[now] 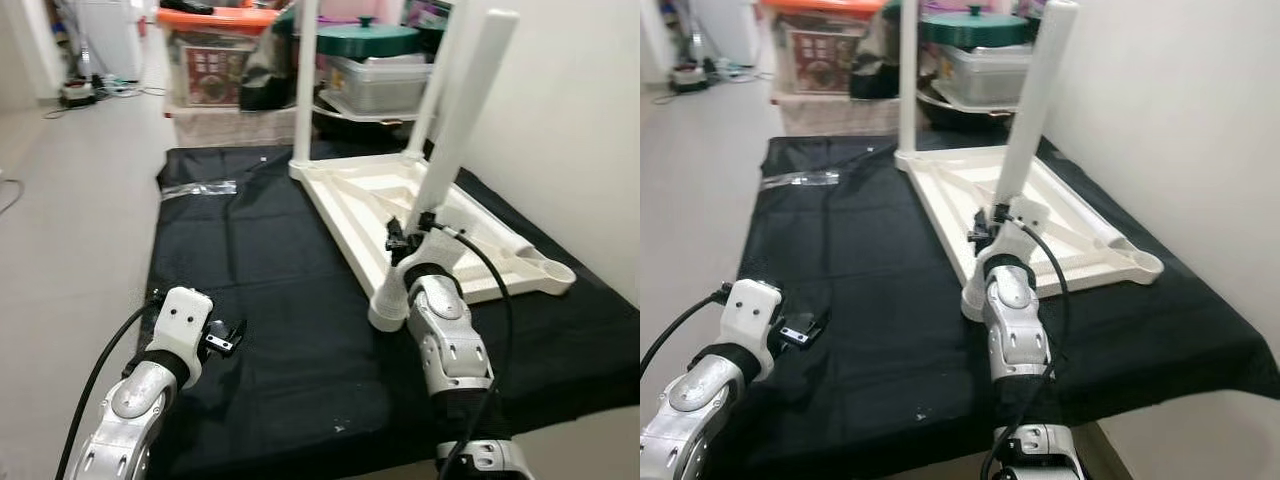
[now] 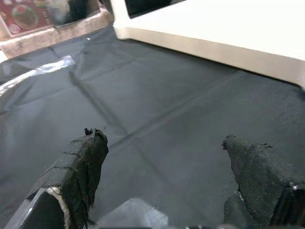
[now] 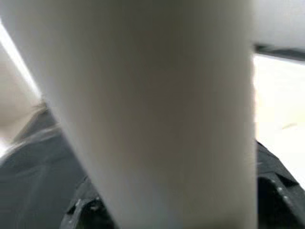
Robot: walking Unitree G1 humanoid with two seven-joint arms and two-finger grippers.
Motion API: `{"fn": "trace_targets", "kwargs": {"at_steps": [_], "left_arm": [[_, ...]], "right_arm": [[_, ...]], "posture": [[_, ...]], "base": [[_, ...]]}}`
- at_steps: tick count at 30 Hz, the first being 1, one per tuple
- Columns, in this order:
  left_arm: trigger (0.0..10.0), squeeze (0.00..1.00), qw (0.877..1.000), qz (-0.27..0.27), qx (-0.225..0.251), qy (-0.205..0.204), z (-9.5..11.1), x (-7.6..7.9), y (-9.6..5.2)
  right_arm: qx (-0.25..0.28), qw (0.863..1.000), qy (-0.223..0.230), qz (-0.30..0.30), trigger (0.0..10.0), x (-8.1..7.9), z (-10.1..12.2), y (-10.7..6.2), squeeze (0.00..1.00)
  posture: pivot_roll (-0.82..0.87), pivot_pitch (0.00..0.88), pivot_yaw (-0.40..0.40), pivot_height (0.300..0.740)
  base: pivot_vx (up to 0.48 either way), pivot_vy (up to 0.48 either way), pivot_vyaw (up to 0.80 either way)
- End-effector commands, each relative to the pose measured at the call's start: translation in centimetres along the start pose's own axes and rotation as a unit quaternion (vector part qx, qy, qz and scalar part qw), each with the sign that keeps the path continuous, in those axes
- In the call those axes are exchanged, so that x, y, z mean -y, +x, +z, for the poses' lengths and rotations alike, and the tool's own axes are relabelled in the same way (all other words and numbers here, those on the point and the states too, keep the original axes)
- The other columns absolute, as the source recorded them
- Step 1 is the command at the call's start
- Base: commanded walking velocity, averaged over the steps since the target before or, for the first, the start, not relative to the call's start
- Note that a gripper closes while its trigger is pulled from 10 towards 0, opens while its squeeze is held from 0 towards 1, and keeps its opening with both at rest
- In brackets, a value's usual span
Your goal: Building children table
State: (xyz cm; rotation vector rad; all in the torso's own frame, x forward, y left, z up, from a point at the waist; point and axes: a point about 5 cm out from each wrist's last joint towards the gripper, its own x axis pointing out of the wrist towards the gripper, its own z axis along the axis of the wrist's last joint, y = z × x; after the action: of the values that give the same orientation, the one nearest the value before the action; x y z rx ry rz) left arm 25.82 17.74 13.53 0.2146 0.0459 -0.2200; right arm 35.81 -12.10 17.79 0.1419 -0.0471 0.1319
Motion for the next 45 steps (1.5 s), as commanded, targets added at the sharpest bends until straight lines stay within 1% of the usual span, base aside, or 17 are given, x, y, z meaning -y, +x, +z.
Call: {"fn": "trace_targets", "kwargs": {"at_steps": [1, 4, 8, 18, 19, 23, 24, 25, 26, 27, 29, 32, 38, 39, 40, 42, 45], "left_arm": [[10.0, 0.00, 1.000, -0.001, -0.011, 0.000, -0.5, 0.0, -0.1], [10.0, 0.00, 1.000, -0.001, -0.011, 0.000, -0.5, 0.0, -0.1], [10.0, 0.00, 1.000, -0.003, -0.009, 0.000, -0.5, 0.0, 0.1], [10.0, 0.00, 1.000, -0.002, -0.004, 0.003, -0.2, -0.2, 0.4], [10.0, 0.00, 1.000, -0.002, -0.004, 0.003, -0.2, -0.1, 0.4], [10.0, 0.00, 1.000, -0.001, -0.003, 0.003, -0.2, -0.1, 0.2], [10.0, 0.00, 1.000, -0.001, -0.004, 0.002, -0.2, -0.1, 0.1], [10.0, 0.00, 1.000, 0.003, -0.007, 0.001, -0.4, -0.1, -0.1], [10.0, 0.00, 1.000, 0.005, -0.008, 0.000, -0.4, -0.1, -0.2], [10.0, 0.00, 1.000, 0.005, -0.008, 0.000, -0.4, -0.1, -0.2], [10.0, 0.00, 1.000, 0.005, -0.009, -0.002, -0.5, 0.0, -0.2], [10.0, 0.00, 1.000, 0.000, -0.009, -0.004, -0.5, 0.2, -0.1], [10.0, 0.00, 1.000, -0.006, -0.009, -0.003, -0.5, 0.3, 0.2], [10.0, 0.00, 1.000, -0.009, -0.009, -0.003, -0.5, 0.3, 0.3], [10.0, 0.00, 1.000, -0.009, -0.009, -0.003, -0.5, 0.3, 0.3], [10.0, 0.00, 1.000, -0.012, -0.007, -0.002, -0.4, 0.3, 0.5], [10.0, 0.00, 1.000, -0.010, -0.007, -0.002, -0.4, 0.3, 0.5]], "right_arm": [[0.062, 0.994, 0.015, 0.093, 10.0, -1.4, 3.2, 1.0, 0.00], [0.073, 0.985, 0.011, 0.154, 10.0, -1.9, 3.9, 1.1, 0.00], [0.037, 0.930, -0.043, 0.363, 10.0, -3.1, 3.0, -0.2, 0.00], [-0.047, 0.855, -0.099, 0.507, 10.0, -5.8, -1.6, -0.8, 0.00], [-0.045, 0.851, -0.098, 0.514, 0.0, -6.1, -1.7, -0.8, 0.00], [-0.029, 0.873, -0.077, 0.481, 0.0, -6.7, -1.3, -0.2, 0.00], [-0.037, 0.904, -0.066, 0.420, 0.0, -6.5, -1.3, 0.5, 0.00], [-0.068, 0.982, -0.035, 0.173, 0.0, -3.4, -1.7, 2.1, 0.00], [-0.080, 0.994, -0.025, 0.073, 0.0, -1.8, -1.9, 2.2, 0.00], [-0.080, 0.994, -0.025, 0.073, 0.0, -1.8, -1.9, 2.2, 0.00], [-0.094, 0.992, -0.003, -0.085, 0.0, 1.7, -2.8, 1.2, 0.00], [-0.088, 0.987, -0.010, -0.132, 0.0, 2.8, -3.3, -1.0, 0.00], [-0.071, 0.991, -0.025, -0.110, 0.0, 2.2, -2.9, -2.2, 0.00], [-0.061, 0.995, -0.027, -0.075, 10.0, 1.6, -2.4, -2.0, 0.00], [-0.061, 0.995, -0.027, -0.075, 10.0, 1.6, -2.4, -2.0, 0.00], [-0.029, 0.999, -0.001, -0.034, 10.0, 0.8, -1.2, -1.3, 1.00], [-0.014, 1.000, 0.018, 0.011, 10.0, -0.2, -0.4, -0.8, 1.00]], "posture": [[0.04, 0.000, -0.076, 0.740], [0.04, 0.000, -0.076, 0.740], [0.05, 0.000, -0.082, 0.740], [0.07, 0.000, -0.094, 0.740], [0.07, 0.000, -0.095, 0.740], [0.07, 0.000, -0.101, 0.740], [0.08, 0.000, -0.103, 0.740], [0.07, 0.000, -0.103, 0.740], [0.07, 0.000, -0.100, 0.740], [0.07, 0.000, -0.100, 0.740], [0.06, 0.000, -0.097, 0.740], [0.05, 0.000, -0.085, 0.740], [0.03, 0.000, -0.065, 0.740], [0.02, 0.000, -0.063, 0.740], [0.02, 0.000, -0.063, 0.740], [0.03, 0.000, -0.070, 0.740], [0.04, 0.000, -0.073, 0.740]], "base": [[0.000, 0.000, 0.00], [0.000, 0.000, 0.00], [0.000, 0.000, 0.00], [0.000, 0.000, 0.00], [0.000, 0.000, 0.00], [0.000, 0.000, 0.00], [0.000, 0.000, 0.00], [0.000, 0.000, 0.00], [0.000, 0.000, 0.00], [0.000, 0.000, 0.00], [0.000, 0.000, 0.00], [0.000, 0.000, 0.00], [0.000, 0.000, 0.00], [0.000, 0.000, 0.00], [0.000, 0.000, 0.00], [0.000, 0.000, 0.00], [0.000, 0.000, 0.00]]}}
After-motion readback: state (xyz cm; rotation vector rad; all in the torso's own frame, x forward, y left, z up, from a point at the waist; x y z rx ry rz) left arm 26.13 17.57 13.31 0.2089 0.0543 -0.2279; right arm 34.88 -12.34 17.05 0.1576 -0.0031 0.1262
